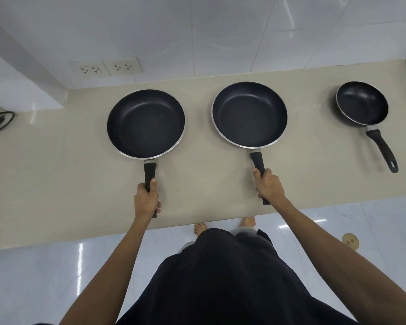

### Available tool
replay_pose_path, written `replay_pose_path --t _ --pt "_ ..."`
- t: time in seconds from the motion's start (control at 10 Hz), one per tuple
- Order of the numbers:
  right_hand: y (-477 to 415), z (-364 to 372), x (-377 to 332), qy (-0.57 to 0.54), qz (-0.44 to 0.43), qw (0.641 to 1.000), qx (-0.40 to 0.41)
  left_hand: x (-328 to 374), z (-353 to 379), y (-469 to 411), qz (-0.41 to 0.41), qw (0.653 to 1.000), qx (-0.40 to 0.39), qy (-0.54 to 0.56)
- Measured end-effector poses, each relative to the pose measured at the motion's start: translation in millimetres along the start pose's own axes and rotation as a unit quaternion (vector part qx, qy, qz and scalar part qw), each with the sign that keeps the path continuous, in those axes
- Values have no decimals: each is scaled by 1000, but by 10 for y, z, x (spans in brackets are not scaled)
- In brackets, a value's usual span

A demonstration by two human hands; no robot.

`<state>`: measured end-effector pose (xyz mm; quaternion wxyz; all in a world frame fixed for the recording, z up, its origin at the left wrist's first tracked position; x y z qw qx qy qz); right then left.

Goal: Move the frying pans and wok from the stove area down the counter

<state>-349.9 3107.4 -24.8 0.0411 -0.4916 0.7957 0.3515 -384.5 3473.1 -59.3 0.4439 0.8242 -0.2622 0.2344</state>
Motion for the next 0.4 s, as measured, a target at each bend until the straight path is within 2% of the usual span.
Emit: replay_pose_path --t 0.2,0.3,0.4 --pt "68 -10 58 -47 -4 999 1 -9 -24 39 48 998 13 -24" --pt "120 -72 105 -46 -13 999 5 69 -21 132 122 983 86 -105" --pt "113 -142 191 -65 -29 997 0 276 56 251 232 954 137 -134"
Point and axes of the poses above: each hand's wrist, its own y-axis away from the middle knuckle, its own z-axis out of the palm, x = y × z, the point moved 1 cm from there along -y, towards the middle knuckle, and after that the axes turned 6 degrees about -z, right-handed, at the moved point
